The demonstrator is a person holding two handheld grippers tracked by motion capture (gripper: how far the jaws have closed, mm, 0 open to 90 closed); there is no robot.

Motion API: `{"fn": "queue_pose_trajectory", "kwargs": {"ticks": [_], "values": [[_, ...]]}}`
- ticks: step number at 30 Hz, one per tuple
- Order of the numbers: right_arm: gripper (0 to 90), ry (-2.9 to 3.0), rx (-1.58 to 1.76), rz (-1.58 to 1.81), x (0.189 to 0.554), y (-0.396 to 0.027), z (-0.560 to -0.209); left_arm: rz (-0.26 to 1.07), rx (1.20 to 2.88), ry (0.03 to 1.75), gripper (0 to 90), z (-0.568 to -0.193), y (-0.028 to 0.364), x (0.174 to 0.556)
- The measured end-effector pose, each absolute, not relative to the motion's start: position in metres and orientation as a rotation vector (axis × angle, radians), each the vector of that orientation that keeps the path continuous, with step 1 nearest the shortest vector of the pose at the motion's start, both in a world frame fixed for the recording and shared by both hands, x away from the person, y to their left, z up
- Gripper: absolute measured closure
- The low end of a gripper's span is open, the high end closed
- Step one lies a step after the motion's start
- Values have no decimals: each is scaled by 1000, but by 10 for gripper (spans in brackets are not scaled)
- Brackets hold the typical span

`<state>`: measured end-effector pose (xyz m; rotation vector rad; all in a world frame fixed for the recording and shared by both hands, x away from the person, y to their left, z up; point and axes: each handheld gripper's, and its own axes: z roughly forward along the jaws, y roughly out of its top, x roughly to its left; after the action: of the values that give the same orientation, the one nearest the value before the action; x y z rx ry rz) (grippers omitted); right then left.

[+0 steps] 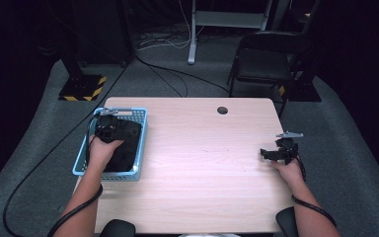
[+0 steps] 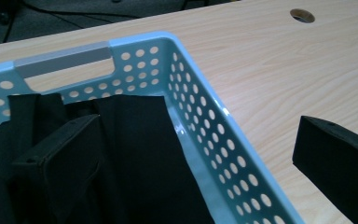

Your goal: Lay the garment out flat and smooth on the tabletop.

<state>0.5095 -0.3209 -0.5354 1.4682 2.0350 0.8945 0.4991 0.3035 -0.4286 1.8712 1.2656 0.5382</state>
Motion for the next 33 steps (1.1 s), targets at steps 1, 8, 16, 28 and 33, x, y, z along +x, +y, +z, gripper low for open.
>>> {"fn": "queue_pose_trajectory", "kwargs": {"ticks": [1,8,16,28,33], "values": [[0,2035,1468,895,510,-321,-535,540,1874,1271,11,-429,305,500],[0,2035,1469,894,509,-321,-535,549,1864,1310,11,-431,317,504],[0,2036,1467,895,509,-321,-535,568,1856,1337,11,-439,328,507],[0,2038,1465,896,509,-321,-535,559,1857,1413,19,-454,341,512],[0,2038,1464,895,509,-321,-535,553,1857,1430,19,-458,342,514]]}}
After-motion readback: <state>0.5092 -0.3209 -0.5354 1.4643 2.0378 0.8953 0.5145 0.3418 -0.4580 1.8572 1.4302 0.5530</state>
